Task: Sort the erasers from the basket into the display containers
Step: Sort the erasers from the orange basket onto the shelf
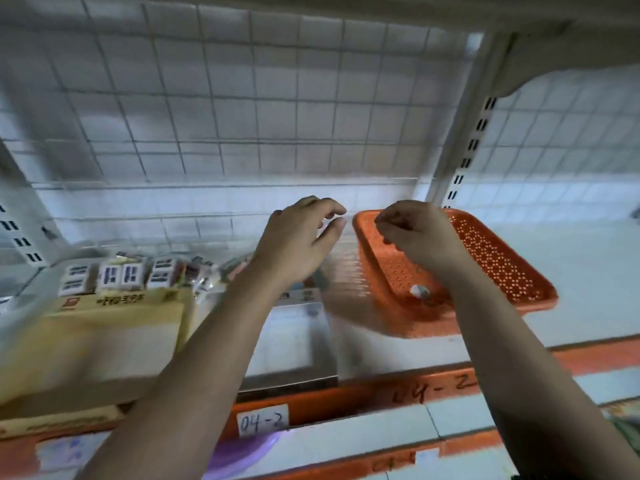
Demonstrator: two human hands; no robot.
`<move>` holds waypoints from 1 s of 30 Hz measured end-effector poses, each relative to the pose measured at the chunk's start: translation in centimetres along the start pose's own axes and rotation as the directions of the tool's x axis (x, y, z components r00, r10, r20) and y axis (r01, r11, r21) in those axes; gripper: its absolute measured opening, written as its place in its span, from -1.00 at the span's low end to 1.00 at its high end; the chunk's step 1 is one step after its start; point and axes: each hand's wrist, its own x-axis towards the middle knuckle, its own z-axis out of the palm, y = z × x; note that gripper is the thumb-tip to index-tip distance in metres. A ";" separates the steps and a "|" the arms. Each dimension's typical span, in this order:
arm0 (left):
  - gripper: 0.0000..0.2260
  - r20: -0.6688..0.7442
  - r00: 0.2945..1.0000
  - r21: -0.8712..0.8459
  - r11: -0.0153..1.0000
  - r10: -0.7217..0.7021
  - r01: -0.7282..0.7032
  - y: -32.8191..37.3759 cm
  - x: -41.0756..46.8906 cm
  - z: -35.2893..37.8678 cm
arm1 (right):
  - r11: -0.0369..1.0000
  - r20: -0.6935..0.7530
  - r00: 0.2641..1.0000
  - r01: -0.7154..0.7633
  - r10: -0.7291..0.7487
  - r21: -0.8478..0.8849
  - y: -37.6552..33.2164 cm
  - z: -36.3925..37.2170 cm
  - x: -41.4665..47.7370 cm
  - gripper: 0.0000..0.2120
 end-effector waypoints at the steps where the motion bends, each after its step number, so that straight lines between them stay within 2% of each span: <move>1: -0.70 0.007 1.000 -0.003 1.000 0.007 -0.007 0.7 0.2 0.9 | 1.000 -0.005 1.000 -0.009 0.009 -0.006 1.0 -1.2 -0.3 -0.90; 5: -0.79 0.042 0.999 -0.012 1.000 0.010 -0.009 2.7 1.0 4.3 | 0.998 -0.014 1.000 -0.023 0.022 -0.059 4.2 -4.9 -1.2 -0.92; 12: -0.67 0.041 0.999 -0.010 1.000 -0.011 0.011 5.0 2.0 7.7 | 0.994 -0.003 0.999 -0.047 0.047 -0.099 7.4 -8.3 -2.0 -0.94; 18: -0.80 0.052 0.998 -0.006 0.999 -0.032 0.032 5.1 3.2 8.2 | 0.992 -0.043 0.996 -0.079 0.075 -0.097 8.9 -10.1 -2.6 -0.93; 22: -0.82 0.072 0.997 0.002 1.000 0.026 -0.026 5.7 2.6 9.1 | 0.985 -0.047 0.995 -0.093 0.086 -0.149 9.8 -10.5 -2.4 -0.91; 27: -0.82 0.172 0.980 -0.020 0.995 0.096 -0.094 8.3 1.0 10.1 | 0.934 -0.077 0.994 -0.096 0.074 -0.345 11.7 -11.1 -0.7 -0.84; 30: -0.79 0.345 0.930 -0.044 0.992 0.125 -0.117 9.3 -0.1 10.3 | 0.887 -0.064 0.993 -0.113 0.094 -0.448 12.5 -11.6 -0.1 -0.75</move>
